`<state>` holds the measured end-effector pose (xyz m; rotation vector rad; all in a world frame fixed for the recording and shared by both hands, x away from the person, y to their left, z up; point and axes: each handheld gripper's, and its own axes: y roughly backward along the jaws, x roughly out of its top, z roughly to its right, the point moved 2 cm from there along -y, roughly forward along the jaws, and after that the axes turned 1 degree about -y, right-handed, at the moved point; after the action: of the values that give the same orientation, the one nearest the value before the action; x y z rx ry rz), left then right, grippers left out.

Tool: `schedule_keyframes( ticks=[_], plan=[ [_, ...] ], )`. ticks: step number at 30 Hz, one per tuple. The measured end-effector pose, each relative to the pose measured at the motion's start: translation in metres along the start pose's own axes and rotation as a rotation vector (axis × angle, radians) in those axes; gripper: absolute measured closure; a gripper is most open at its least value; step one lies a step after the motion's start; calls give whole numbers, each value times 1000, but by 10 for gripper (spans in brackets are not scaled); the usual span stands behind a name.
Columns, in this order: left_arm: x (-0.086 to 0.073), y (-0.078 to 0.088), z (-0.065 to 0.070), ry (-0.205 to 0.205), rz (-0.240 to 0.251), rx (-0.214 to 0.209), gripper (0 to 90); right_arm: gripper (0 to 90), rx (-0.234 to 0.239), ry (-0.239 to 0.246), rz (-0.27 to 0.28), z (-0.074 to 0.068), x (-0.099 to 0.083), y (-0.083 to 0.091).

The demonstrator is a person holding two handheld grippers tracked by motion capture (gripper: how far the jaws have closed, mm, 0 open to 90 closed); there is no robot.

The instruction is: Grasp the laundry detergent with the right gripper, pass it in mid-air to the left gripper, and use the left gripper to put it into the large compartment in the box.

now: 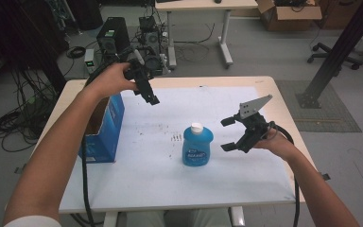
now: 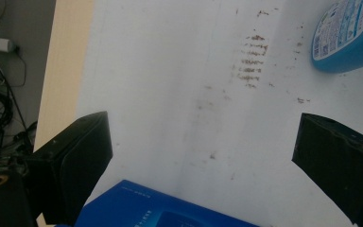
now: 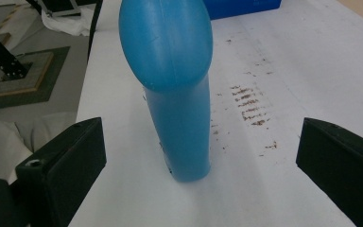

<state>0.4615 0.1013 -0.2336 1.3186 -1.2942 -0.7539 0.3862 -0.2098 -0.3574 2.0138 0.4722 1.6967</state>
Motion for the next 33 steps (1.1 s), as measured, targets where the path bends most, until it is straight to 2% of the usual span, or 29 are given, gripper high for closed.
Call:
schedule_keyframes(
  ticks=[20,33],
  plan=[
    [-2,-2,-1,5,-8,0,60,19,2,-26,34,3,-15,-6],
    [0,-5,1,1,-16,-2,60,17,6,-18,51,3,-17,-10]
  ],
)
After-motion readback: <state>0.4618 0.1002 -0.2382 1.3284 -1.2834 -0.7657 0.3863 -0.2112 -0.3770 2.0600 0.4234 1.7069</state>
